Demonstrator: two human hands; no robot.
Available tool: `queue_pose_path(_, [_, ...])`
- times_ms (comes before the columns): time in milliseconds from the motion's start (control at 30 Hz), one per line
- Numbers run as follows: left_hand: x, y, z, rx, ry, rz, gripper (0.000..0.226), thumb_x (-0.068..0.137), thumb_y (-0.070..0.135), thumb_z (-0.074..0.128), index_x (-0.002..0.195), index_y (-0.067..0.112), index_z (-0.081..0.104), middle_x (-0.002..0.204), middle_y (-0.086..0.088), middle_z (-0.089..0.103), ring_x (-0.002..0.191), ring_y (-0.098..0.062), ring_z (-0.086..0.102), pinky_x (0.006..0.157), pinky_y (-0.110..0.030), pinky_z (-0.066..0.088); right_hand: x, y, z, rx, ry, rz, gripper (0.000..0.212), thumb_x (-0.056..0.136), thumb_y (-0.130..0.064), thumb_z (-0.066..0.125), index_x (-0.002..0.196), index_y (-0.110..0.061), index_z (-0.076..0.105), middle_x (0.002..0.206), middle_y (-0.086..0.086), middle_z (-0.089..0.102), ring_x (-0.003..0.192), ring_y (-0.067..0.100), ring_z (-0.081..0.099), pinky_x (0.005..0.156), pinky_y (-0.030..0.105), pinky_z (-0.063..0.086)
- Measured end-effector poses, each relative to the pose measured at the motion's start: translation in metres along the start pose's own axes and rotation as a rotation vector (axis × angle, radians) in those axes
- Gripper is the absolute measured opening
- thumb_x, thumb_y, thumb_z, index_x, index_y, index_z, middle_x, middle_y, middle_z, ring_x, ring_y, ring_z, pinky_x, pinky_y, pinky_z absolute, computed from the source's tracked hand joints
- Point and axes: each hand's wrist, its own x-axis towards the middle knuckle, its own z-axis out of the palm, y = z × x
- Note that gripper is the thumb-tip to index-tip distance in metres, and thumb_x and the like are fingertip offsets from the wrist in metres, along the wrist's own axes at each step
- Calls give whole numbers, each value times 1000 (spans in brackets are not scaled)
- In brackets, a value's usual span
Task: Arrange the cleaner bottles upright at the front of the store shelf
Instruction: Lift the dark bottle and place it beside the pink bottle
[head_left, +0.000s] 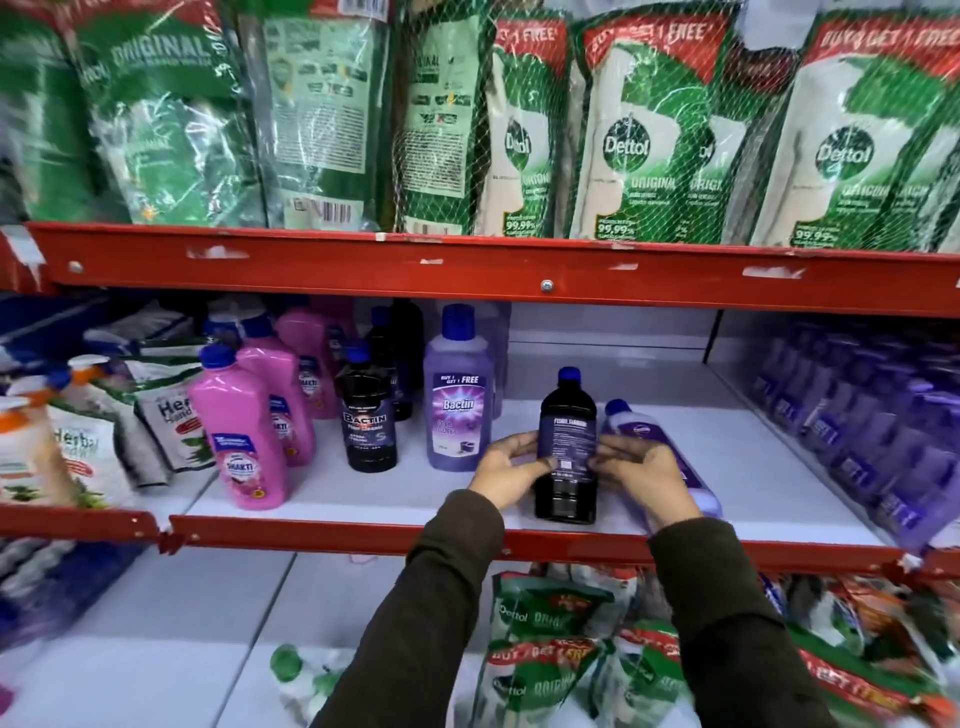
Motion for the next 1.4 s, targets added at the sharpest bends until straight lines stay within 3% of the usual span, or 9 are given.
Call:
queue_pose_path(133, [-26, 2, -34, 69, -14, 92, 50, 85, 5, 68, 132, 9, 54, 121, -4, 61, 126, -25, 55, 112, -47, 41, -40, -12, 16, 50, -116, -114, 38, 80, 15, 68, 113, -2, 63, 98, 7, 69, 89, 17, 67, 63, 16, 59])
queue_pose_path(300, [-58, 8, -95, 79, 91, 166, 46, 83, 2, 69, 126, 14, 57, 110, 5, 62, 114, -24, 61, 106, -43, 48, -63, -14, 77, 10, -169, -206, 39, 76, 9, 75, 109, -9, 65, 108, 11, 73, 100, 22, 69, 89, 37, 58])
queue_pose_path(467, [-76, 7, -158, 125, 212, 252, 49, 82, -7, 67, 129, 5, 57, 123, -7, 62, 104, -5, 59, 79, -3, 50, -74, -12, 148, -4, -187, -277, 44, 73, 9, 77, 98, -24, 63, 101, 1, 71, 91, 21, 67, 87, 35, 56])
queue_pose_path(700, [-82, -2, -208, 97, 325, 260, 45, 85, -12, 60, 128, -2, 54, 120, -7, 60, 110, -15, 54, 74, 0, 49, -90, 3, 218, 102, -139, -360, 44, 79, 14, 69, 103, -21, 59, 102, 0, 67, 93, 22, 65, 85, 25, 57])
queue_pose_path(800, [-84, -12, -217, 98, 362, 257, 41, 86, -9, 61, 125, 1, 55, 113, -5, 60, 99, -12, 59, 69, 2, 47, -91, 12, 232, 134, -125, -313, 41, 80, 13, 68, 98, -23, 59, 100, 3, 69, 92, 21, 68, 91, 49, 57])
queue_pose_path(933, [-84, -26, -225, 78, 394, 279, 35, 88, -10, 55, 113, 15, 57, 107, 3, 63, 96, -11, 61, 76, -5, 50, -95, 17, 245, 79, -61, -356, 32, 83, 9, 67, 92, -21, 65, 102, 9, 73, 98, 20, 70, 93, 51, 56])
queue_pose_path(1067, [-83, -30, -226, 51, 375, 268, 42, 93, -10, 39, 102, 25, 60, 115, -8, 66, 108, -28, 65, 90, -39, 58, -100, 25, 253, -23, -10, -398, 36, 87, 2, 65, 113, -23, 66, 117, 0, 67, 103, 7, 65, 96, 43, 56])
queue_pose_path(1267, [-79, -40, -219, 67, 300, 260, 30, 97, 3, 46, 124, 17, 49, 122, -7, 60, 84, -20, 65, 61, -20, 58, -105, 30, 256, 8, -124, -390, 44, 91, 6, 56, 130, -13, 55, 122, 0, 64, 110, 7, 62, 85, 4, 48])
queue_pose_path(1400, [-71, -41, -221, 105, 220, 222, 47, 97, 14, 51, 141, 28, 42, 136, -5, 54, 107, -22, 65, 84, -35, 61, -101, 29, 253, 47, -214, -349, 43, 88, -1, 67, 127, -15, 53, 124, 2, 64, 115, 11, 63, 87, 10, 51])
